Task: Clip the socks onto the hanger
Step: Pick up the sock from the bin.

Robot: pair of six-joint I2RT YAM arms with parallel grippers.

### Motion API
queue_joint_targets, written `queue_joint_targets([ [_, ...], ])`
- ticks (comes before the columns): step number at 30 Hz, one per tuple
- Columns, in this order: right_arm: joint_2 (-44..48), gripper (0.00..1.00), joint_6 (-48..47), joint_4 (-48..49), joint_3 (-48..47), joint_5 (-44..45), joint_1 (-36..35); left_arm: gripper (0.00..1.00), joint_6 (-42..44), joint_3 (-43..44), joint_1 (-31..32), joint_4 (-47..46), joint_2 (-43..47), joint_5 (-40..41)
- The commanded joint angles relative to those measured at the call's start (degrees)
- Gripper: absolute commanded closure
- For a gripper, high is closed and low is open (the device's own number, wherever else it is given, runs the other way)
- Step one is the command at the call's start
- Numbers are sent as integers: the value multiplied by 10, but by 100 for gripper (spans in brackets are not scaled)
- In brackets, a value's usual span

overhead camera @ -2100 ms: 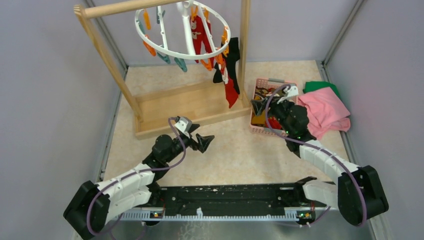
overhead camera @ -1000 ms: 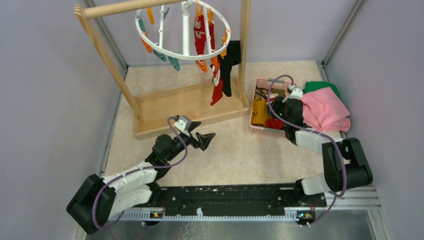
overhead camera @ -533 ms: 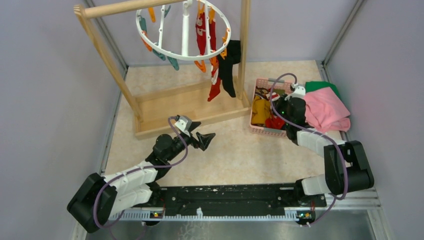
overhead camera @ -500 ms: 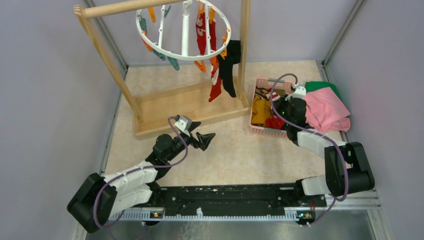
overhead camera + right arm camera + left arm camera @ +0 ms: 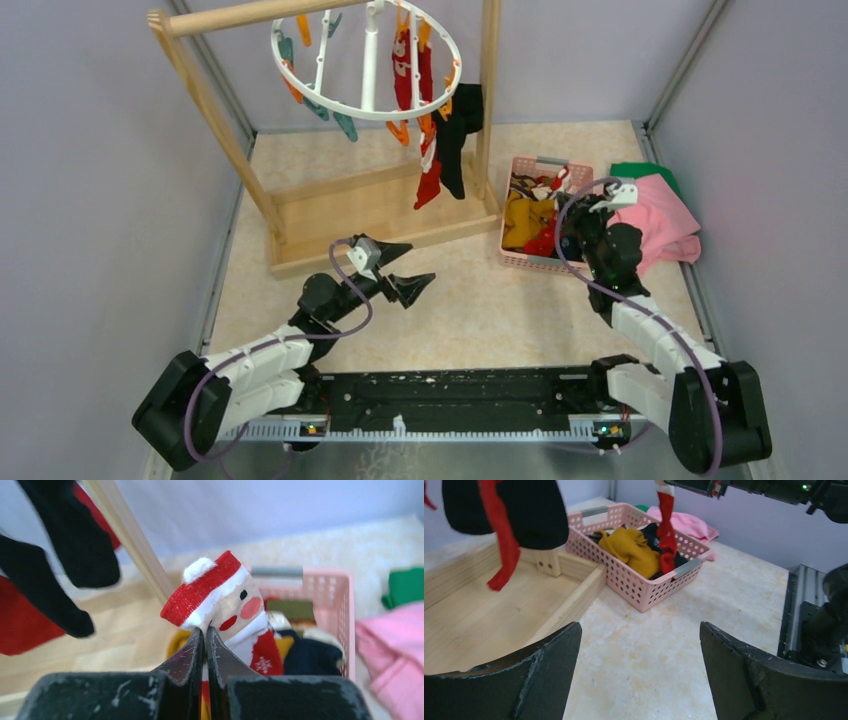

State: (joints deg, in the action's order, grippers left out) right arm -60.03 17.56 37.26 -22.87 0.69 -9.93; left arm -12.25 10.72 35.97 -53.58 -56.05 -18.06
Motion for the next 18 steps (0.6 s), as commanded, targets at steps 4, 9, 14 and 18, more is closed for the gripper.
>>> queue_joint_targets([
  [4, 86, 99, -25, 101, -8, -89, 4, 9, 50, -8, -1, -118, 4, -161],
  [9, 104, 99, -18, 100, -39, -177, 4, 1, 67, -14, -1, -119, 19, -169],
  [14, 87, 99, -16, 100, -72, -283, -22, 1, 104, -10, -2, -80, 48, -110],
  [18, 76, 99, -65, 78, -94, -352, -83, 1, 146, 4, -1, -34, 79, -75],
])
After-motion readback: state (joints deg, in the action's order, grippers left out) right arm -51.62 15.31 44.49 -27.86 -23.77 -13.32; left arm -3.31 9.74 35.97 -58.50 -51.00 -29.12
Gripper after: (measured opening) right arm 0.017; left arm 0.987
